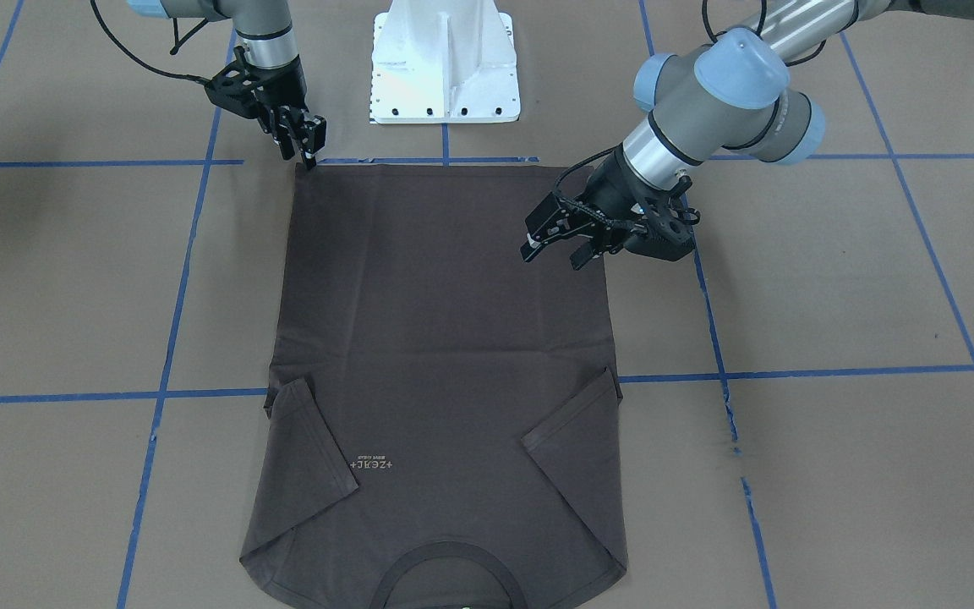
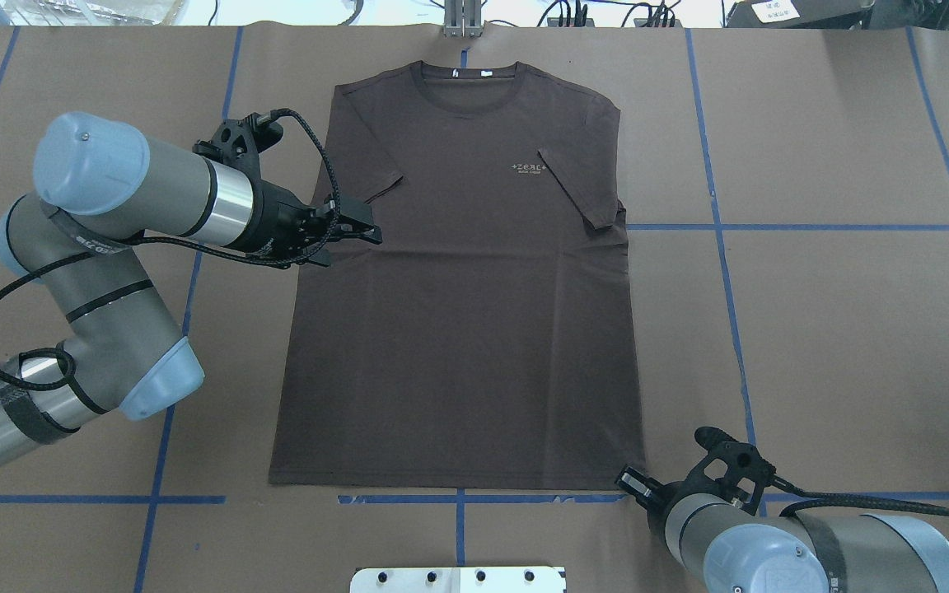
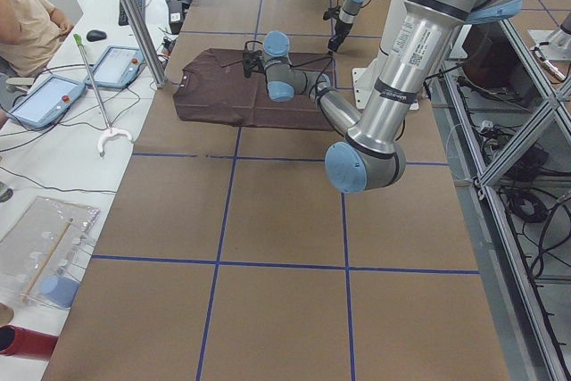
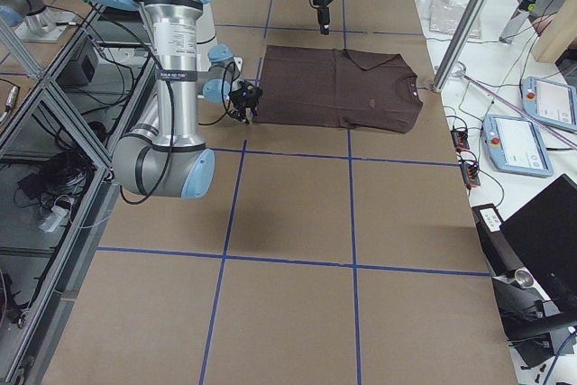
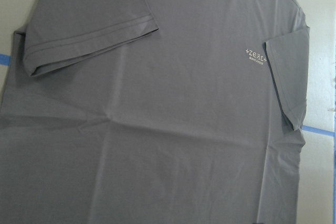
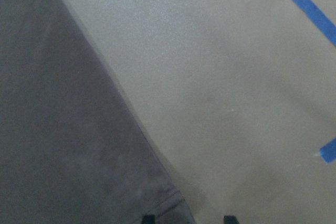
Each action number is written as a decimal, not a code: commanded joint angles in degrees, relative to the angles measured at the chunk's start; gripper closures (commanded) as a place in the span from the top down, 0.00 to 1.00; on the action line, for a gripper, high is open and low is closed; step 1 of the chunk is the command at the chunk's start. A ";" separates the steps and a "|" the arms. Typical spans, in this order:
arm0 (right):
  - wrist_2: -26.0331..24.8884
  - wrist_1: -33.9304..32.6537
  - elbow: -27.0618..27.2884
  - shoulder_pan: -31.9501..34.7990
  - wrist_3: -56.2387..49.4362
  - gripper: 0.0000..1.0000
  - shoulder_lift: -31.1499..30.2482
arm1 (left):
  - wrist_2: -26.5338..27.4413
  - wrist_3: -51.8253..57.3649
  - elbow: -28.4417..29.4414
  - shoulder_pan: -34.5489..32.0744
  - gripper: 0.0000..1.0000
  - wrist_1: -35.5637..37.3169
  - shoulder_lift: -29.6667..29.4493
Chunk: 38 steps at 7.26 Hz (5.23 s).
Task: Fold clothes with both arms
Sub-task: 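Move the right gripper to the hem corner nearest the robot while left follows, then grasp both hem corners nearest the robot with left and right grippers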
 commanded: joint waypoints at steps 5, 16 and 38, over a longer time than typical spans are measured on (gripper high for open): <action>-0.33 0.00 -0.11 0.28 -0.04 0.00 0.06 | 0.00 0.00 0.57 0.18 0.88 0.00 0.01; 0.02 0.00 2.62 2.04 -0.30 0.00 0.76 | 28.92 -22.75 -17.01 27.51 0.77 23.20 16.80; 0.19 -0.09 8.38 1.51 -0.39 0.00 -2.03 | 23.03 -22.32 -29.31 30.67 0.00 37.26 16.18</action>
